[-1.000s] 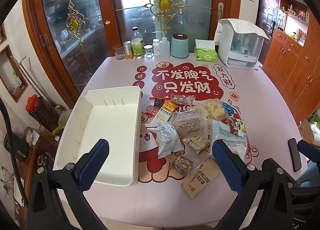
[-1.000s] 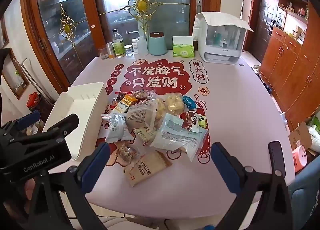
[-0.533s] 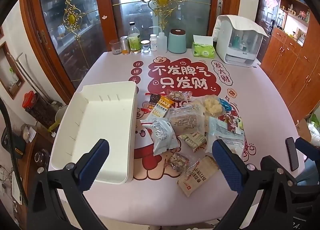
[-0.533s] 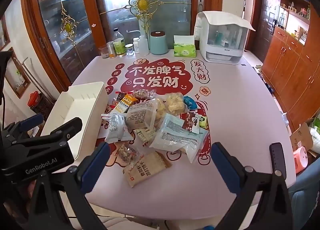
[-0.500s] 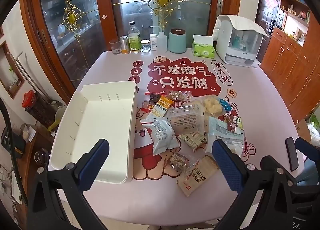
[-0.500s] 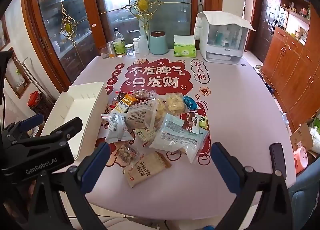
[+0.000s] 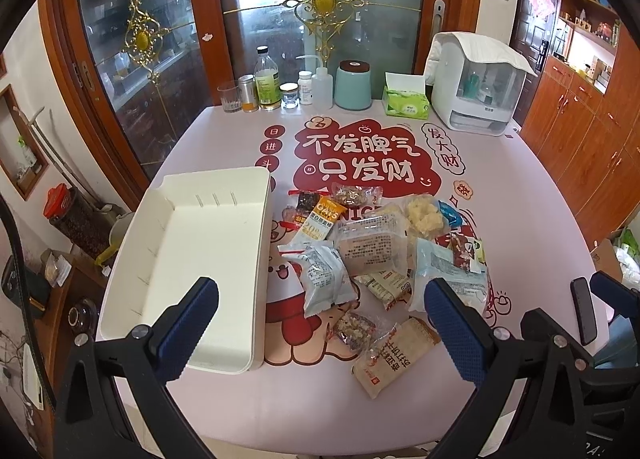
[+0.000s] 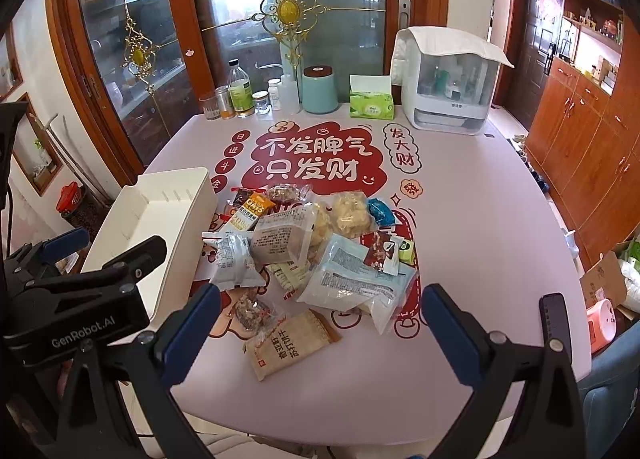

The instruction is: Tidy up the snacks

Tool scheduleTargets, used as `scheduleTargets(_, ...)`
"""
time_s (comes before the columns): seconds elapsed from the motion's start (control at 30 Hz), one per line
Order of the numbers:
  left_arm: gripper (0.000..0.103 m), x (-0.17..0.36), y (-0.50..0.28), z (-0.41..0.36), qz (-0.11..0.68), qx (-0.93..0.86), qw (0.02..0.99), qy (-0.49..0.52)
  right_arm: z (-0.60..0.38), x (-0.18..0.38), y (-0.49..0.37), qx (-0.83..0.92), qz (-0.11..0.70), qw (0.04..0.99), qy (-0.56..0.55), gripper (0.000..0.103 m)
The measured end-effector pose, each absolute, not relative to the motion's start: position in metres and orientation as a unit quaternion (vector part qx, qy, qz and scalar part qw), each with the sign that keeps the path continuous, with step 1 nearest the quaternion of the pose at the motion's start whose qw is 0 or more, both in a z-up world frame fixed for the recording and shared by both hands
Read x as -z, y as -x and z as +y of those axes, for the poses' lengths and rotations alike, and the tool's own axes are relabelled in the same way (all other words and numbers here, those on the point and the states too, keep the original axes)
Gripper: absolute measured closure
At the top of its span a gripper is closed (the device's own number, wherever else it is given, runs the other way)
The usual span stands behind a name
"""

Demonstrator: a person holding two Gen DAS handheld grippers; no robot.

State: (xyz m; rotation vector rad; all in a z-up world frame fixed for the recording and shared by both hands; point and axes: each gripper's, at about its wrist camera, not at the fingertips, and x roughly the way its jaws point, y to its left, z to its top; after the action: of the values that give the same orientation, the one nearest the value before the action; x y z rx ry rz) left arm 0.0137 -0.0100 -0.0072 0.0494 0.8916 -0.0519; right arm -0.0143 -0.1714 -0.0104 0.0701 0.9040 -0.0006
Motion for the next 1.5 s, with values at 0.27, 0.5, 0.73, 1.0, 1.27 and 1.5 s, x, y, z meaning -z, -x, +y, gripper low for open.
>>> scheduleTargets(0.27,0.001,0.001,-0.016,-0.012,0.422,0.039,0.905,-0.023,-0.174,0.007,0.009,-0.008,0.425,0.905,-0.026,0.002)
scheduleTargets(0.5,0.001,-0.005,-0.02,-0.014,0.429,0.049,0.901,-0.034,-0.176,0.003,0.007,-0.012,0.419,0.908,-0.022,0.002)
scheduleTargets(0.73,0.001,-0.012,-0.02,-0.014,0.424,0.055,0.903,-0.034,-0.179,-0.001,0.005,-0.012,0.417,0.909,-0.022,0.002)
scheduleTargets(1.0,0.001,-0.011,-0.024,-0.015,0.429,0.059,0.901,-0.028,-0.183,0.0,0.001,-0.01,0.419,0.908,-0.02,0.002)
scheduleTargets(1.27,0.001,-0.004,-0.028,-0.021,0.428,0.042,0.902,-0.046,-0.192,0.005,-0.006,-0.005,0.426,0.905,-0.019,0.002)
scheduleTargets(1.5,0.001,0.007,-0.034,-0.024,0.431,0.036,0.9,-0.048,-0.205,0.017,-0.011,-0.002,0.437,0.899,-0.021,0.002)
